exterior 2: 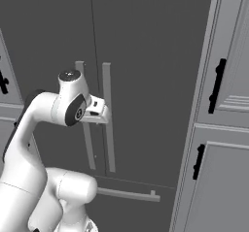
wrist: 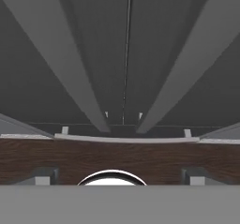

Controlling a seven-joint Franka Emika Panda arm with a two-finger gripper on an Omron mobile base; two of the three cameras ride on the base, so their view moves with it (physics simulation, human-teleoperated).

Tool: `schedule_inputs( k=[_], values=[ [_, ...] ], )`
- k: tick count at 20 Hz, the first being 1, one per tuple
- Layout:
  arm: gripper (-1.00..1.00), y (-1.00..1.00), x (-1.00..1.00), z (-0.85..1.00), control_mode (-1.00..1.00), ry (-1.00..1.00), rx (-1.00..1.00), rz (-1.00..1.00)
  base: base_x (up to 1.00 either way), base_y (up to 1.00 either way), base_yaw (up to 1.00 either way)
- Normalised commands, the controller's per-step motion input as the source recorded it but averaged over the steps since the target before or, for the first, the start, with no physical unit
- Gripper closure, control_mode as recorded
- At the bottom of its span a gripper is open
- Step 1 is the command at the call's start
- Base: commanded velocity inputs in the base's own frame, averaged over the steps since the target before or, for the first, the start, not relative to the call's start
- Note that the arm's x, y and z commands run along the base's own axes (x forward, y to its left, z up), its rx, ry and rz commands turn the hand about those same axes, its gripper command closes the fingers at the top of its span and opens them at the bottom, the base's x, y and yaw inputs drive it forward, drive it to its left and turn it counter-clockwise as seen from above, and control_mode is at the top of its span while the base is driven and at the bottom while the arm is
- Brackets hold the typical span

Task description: Grab a lemon wedge from the fridge and one ice cube from the ice bowl, and put them in the glass of lemonade.

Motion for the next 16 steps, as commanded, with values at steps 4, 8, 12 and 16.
schedule_inputs(
  k=[4,8,12,16],
  values=[
    [-1.0,0.0,0.0,0.0,1.0,0.0,0.0,0.0,-0.18,-0.24,0.0],
    [-1.0,-0.11,-0.14,-0.01,-1.0,0.0,0.0,0.0,-0.1,-0.11,0.0],
    [-1.0,-0.19,-0.39,-0.08,-1.0,0.0,0.0,0.0,0.0,0.0,0.0],
    [-1.0,-0.07,-0.4,-0.11,-1.0,0.0,0.0,0.0,0.0,0.0,0.0]
  ],
)
